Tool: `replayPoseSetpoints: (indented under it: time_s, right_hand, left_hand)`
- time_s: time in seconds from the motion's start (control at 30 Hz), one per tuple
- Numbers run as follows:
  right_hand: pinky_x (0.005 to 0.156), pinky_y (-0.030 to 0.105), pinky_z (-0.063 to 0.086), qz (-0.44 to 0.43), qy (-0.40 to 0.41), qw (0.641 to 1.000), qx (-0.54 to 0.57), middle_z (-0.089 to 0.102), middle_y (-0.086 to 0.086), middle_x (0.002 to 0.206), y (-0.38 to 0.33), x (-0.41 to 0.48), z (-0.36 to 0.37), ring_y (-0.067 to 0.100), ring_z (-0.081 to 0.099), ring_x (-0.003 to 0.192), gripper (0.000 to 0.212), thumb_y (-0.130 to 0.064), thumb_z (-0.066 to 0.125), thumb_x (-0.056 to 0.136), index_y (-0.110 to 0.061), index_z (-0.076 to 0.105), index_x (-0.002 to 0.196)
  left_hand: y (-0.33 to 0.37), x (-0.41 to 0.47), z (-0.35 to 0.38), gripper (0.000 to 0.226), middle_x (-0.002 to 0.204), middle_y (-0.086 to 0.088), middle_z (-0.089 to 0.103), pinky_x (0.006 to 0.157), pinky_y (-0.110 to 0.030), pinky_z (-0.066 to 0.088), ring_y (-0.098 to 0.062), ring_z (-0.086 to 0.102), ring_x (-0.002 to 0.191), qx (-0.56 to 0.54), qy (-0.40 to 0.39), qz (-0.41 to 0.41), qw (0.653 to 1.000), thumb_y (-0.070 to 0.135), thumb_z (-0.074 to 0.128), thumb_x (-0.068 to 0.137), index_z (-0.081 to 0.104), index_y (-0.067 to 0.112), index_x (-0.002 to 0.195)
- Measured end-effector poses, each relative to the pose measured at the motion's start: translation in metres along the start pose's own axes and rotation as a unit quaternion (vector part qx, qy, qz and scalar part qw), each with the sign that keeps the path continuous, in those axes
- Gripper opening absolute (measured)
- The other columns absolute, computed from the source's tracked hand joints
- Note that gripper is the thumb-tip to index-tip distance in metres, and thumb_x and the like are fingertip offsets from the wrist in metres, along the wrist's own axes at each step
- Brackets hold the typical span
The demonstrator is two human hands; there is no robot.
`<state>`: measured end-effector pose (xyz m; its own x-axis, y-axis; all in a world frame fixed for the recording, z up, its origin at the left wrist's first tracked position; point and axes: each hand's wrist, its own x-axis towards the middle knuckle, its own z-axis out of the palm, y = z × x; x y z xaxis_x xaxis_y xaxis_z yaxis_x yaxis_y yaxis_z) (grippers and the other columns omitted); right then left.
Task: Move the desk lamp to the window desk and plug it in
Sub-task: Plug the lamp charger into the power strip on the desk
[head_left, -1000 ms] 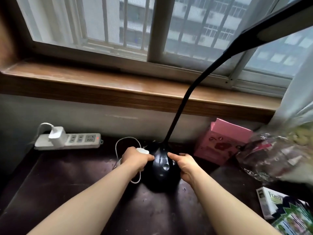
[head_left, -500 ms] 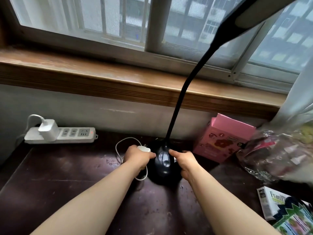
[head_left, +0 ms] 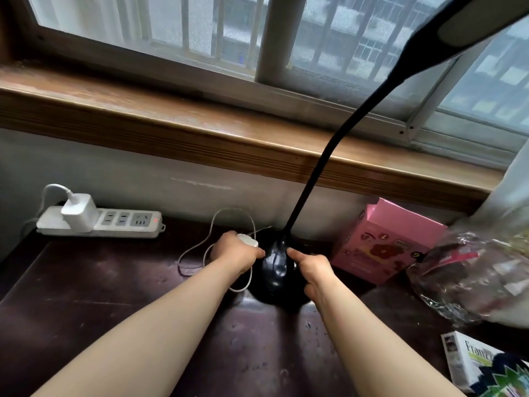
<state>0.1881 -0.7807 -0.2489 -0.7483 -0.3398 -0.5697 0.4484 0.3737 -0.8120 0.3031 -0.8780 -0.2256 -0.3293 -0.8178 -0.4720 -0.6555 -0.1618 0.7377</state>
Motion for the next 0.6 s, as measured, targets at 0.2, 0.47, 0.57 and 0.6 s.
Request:
replayPoseSetpoints:
  time_s: [0.2, 0.47, 0.57, 0.6]
  right_hand:
    - [0.082, 0.058, 0.057, 0.019, -0.002, 1.0, -0.006, 0.069, 0.031, 0.107, 0.001, 0.006, 0.001, 0.044, 0.069, 0.096, 0.046, -0.018, 0.08, 0.07, 0.01, 0.067, 0.103]
    - [0.083, 0.056, 0.057, 0.034, -0.011, 0.999, -0.004, 0.067, 0.026, 0.096, -0.001, 0.005, 0.001, 0.035, 0.065, 0.078, 0.045, -0.018, 0.078, 0.071, 0.012, 0.067, 0.102]
    - [0.079, 0.05, 0.057, 0.037, -0.009, 0.999, -0.01, 0.066, 0.026, 0.097, -0.005, -0.003, 0.002, 0.037, 0.066, 0.077, 0.035, -0.015, 0.074, 0.079, 0.009, 0.067, 0.103]
    - [0.08, 0.052, 0.057, 0.037, -0.004, 0.999, -0.014, 0.067, 0.026, 0.099, -0.004, -0.002, 0.001, 0.039, 0.068, 0.083, 0.039, -0.018, 0.076, 0.076, 0.009, 0.067, 0.104]
  left_hand:
    - [0.004, 0.002, -0.004, 0.065, 0.118, -0.007, 0.066, 0.084, -0.031, 0.046, -0.031, 0.06, 0.11, 0.061, 0.006, 0.014, 0.998, 0.045, 0.08, 0.06, 0.059, 0.018, 0.116]
    - [-0.001, 0.001, -0.007, 0.071, 0.127, -0.009, 0.062, 0.096, -0.034, 0.044, -0.033, 0.053, 0.122, 0.091, -0.002, 0.04, 0.995, 0.052, 0.077, 0.061, 0.056, 0.02, 0.121]
    - [-0.004, -0.003, -0.011, 0.067, 0.124, -0.009, 0.064, 0.091, -0.034, 0.045, -0.033, 0.056, 0.118, 0.08, 0.002, 0.055, 0.995, 0.049, 0.078, 0.061, 0.057, 0.02, 0.118]
    - [-0.005, -0.004, -0.012, 0.064, 0.122, -0.008, 0.064, 0.088, -0.033, 0.046, -0.032, 0.058, 0.115, 0.07, 0.001, 0.06, 0.996, 0.046, 0.078, 0.062, 0.057, 0.018, 0.116]
